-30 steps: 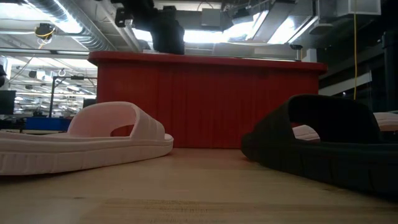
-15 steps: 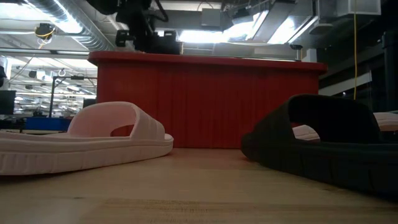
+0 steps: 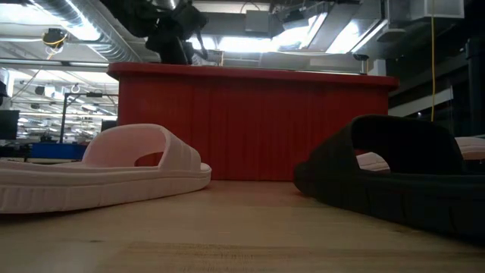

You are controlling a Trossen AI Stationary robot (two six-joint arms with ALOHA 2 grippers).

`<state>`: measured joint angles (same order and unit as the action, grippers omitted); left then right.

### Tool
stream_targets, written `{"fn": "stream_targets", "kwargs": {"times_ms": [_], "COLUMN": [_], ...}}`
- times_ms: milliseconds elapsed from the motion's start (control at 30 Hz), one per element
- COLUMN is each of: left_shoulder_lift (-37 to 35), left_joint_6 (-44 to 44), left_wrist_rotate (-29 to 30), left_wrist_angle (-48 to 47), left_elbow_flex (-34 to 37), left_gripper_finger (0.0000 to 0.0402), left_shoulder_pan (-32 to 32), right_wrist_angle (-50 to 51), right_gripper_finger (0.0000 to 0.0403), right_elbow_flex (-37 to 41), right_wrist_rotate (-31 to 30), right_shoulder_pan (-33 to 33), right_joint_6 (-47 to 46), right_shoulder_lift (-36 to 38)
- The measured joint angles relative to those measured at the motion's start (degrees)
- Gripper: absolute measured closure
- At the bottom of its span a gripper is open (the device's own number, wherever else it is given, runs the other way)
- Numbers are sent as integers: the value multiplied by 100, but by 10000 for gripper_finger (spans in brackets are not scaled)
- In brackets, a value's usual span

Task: Pick and place slides into bin
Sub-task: Put the top black slipper into the red bin

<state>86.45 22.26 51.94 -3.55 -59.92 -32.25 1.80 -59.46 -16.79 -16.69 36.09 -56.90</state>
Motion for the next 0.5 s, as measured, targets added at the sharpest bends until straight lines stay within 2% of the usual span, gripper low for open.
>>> {"fn": "stream_targets", "kwargs": {"times_ms": [233,500], "left_shoulder_lift": [229,495], "left_joint_6": [9,-258], "left_wrist_rotate": [-171,-195], "left_wrist_angle": [-226,2], "left_elbow_flex": [0,-31], "left_gripper_finger": [397,396], "left_shoulder_pan": [-263,-350], "right_wrist_angle": [51,98], "right_gripper_finger": [397,397], "right_elbow_flex": [-2,0], "right_wrist_rotate": [3,10], "right_shoulder_pan": [-25,-26], "right_joint_6": [-2,-1], "right_shoulder_lift": [0,0]}}
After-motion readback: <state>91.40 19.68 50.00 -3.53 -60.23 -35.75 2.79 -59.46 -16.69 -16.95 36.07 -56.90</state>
